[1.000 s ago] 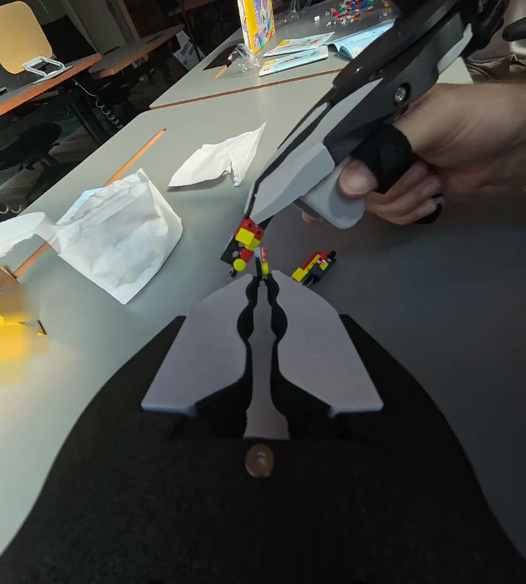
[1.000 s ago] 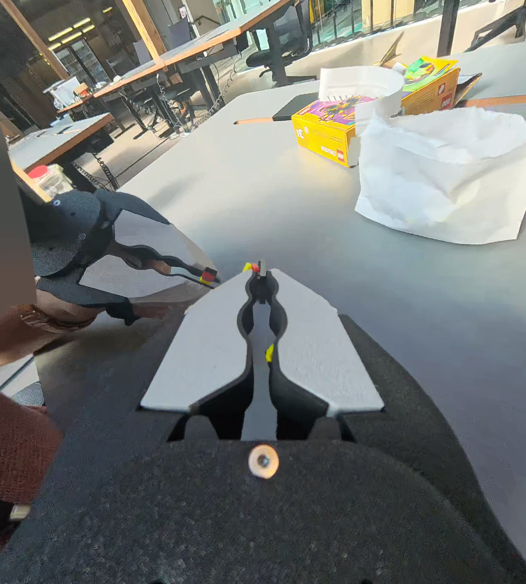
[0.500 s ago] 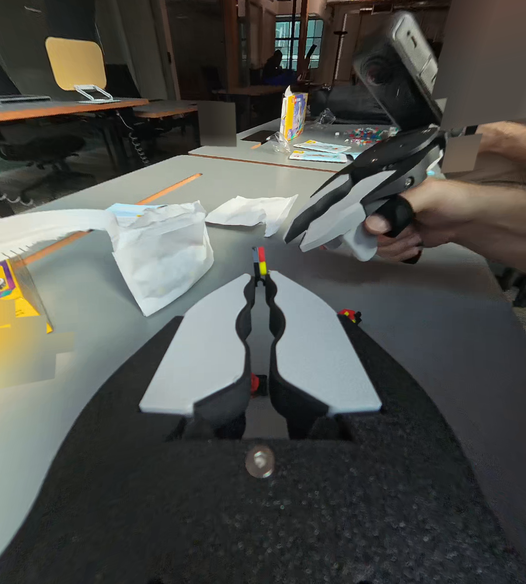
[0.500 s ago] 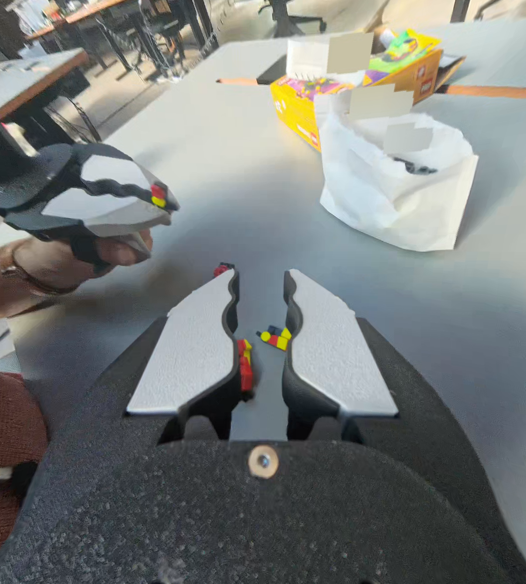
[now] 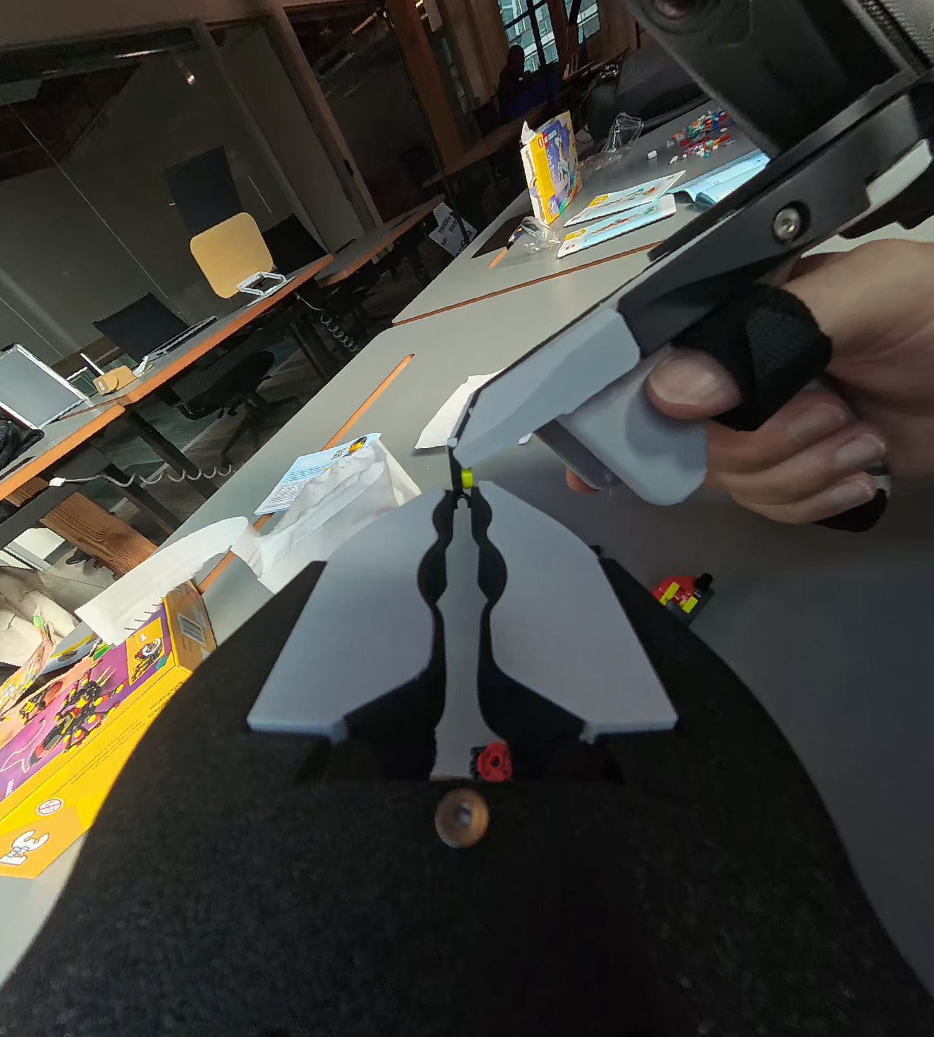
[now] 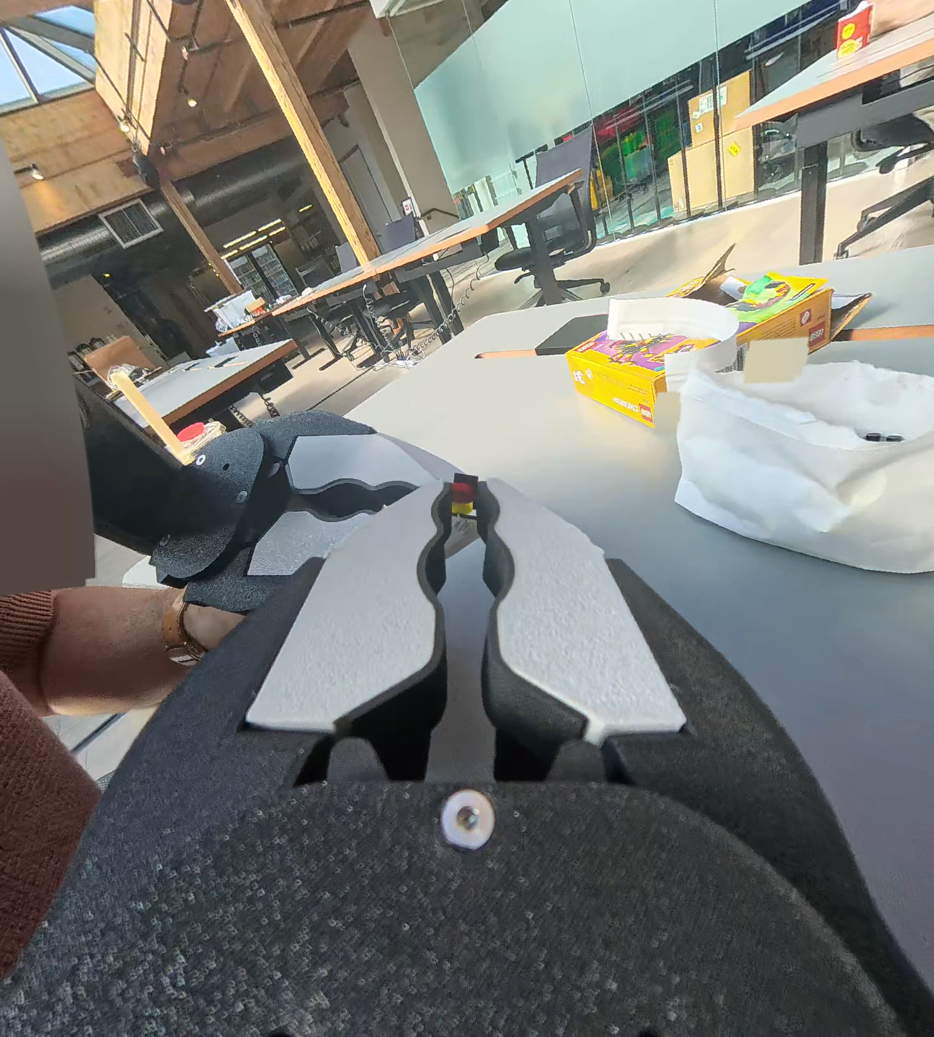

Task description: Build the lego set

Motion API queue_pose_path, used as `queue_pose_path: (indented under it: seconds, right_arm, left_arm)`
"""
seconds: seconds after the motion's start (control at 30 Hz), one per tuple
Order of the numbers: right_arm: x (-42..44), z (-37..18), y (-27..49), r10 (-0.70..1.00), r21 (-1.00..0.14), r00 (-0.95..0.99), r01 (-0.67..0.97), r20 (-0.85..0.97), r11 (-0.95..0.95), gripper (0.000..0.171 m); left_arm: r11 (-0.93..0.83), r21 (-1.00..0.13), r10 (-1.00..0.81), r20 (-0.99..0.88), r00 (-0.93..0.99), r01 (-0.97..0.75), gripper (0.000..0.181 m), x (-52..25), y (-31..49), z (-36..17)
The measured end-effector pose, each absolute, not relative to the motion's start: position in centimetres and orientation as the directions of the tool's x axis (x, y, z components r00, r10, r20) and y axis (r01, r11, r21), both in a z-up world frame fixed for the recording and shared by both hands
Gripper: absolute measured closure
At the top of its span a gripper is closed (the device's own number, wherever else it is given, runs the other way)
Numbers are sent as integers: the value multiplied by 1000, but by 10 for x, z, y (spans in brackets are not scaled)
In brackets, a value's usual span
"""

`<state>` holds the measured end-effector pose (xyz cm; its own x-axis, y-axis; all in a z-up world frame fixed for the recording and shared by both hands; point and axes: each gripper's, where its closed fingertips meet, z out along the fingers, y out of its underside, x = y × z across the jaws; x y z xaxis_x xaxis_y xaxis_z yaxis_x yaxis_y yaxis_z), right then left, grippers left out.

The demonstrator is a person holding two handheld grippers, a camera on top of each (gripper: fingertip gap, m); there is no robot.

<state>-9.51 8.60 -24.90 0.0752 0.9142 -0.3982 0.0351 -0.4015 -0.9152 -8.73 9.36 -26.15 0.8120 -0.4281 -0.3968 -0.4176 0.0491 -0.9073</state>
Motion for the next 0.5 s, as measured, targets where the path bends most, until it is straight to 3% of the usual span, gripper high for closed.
queue_pose_path:
  seconds: [0.13,0.27,0.37,0.5]
  right_arm:
    - [-94,-253,83,936,-931,52,100,-348,-352,163]
    - [-91,-263,79,995,-960,0,264,-99,-95,163]
    - [-86,-275,78,995,-913,-68,396,78,99,164]
    - [-83,-286,82,953,-819,-122,488,279,302,164]
  left_arm:
    - [15,-930,-473,-329,817,-366,176,-87,93,-265]
    - [18,-887,-499,-408,765,-461,176,-87,90,-273]
    - [35,-810,-495,-523,693,-586,176,-87,88,-281]
    - [31,-786,-496,-549,673,-618,178,-88,88,-287]
